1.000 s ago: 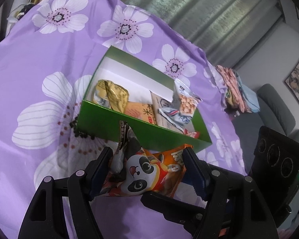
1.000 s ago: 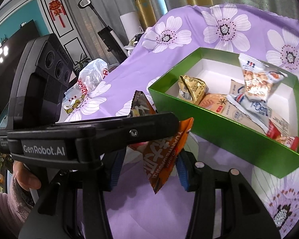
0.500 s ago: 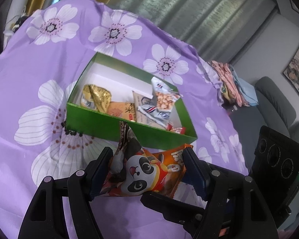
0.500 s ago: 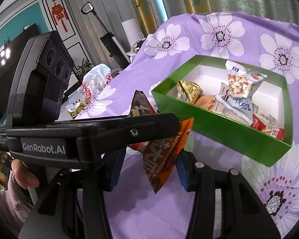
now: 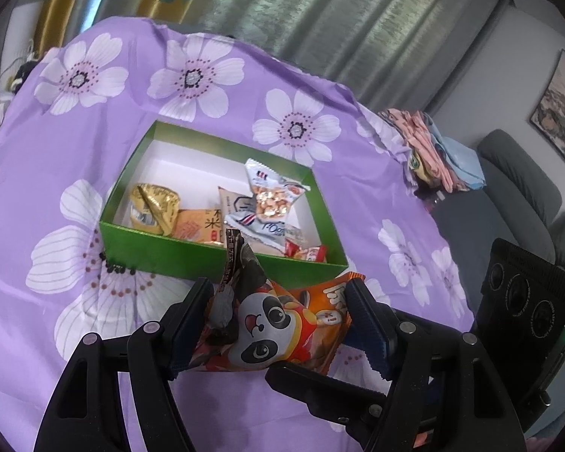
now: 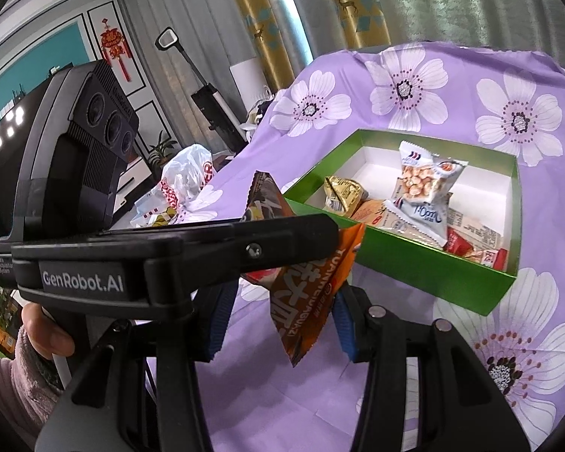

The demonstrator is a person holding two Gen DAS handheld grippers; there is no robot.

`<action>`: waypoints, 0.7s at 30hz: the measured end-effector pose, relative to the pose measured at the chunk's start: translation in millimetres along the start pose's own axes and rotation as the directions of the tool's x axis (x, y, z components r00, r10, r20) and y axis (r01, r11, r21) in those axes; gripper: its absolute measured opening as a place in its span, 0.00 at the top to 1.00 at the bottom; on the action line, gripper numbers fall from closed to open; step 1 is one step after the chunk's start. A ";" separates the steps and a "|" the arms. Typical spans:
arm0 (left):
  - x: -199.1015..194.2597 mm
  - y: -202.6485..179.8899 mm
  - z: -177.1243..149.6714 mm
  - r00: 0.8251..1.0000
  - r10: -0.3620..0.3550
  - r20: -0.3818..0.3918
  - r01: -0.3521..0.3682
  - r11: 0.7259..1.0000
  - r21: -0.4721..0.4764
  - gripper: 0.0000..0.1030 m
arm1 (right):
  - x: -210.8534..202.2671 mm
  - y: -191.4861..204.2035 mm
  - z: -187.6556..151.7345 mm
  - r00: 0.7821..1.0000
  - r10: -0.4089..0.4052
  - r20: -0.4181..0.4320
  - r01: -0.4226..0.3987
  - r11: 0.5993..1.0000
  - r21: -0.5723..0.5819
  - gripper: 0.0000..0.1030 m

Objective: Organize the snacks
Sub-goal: 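Lift the panda bag with the left tool and carry it over the box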

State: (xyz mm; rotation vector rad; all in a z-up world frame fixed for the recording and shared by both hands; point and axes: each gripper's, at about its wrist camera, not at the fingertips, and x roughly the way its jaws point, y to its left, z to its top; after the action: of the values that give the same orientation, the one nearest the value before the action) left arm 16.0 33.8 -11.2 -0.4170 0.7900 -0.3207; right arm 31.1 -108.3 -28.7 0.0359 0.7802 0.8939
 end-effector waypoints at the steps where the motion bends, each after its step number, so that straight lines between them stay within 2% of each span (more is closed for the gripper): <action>1: 0.8 -2.7 0.9 1.000 0.000 0.000 0.000 1.000 0.004 0.29 | -2.3 -1.7 0.4 1.000 -0.001 0.007 0.001 1.000 0.003 0.53; 21: 15.8 -38.7 32.4 0.999 0.032 0.016 -0.034 0.993 0.117 0.29 | -18.7 -28.9 18.3 0.995 -0.001 0.098 -0.002 1.000 0.022 0.53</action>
State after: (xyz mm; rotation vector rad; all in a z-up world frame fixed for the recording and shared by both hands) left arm 45.7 1.1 17.8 -0.2953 0.7598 -0.3310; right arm 55.2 -135.1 -13.9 0.0992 0.6985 0.8773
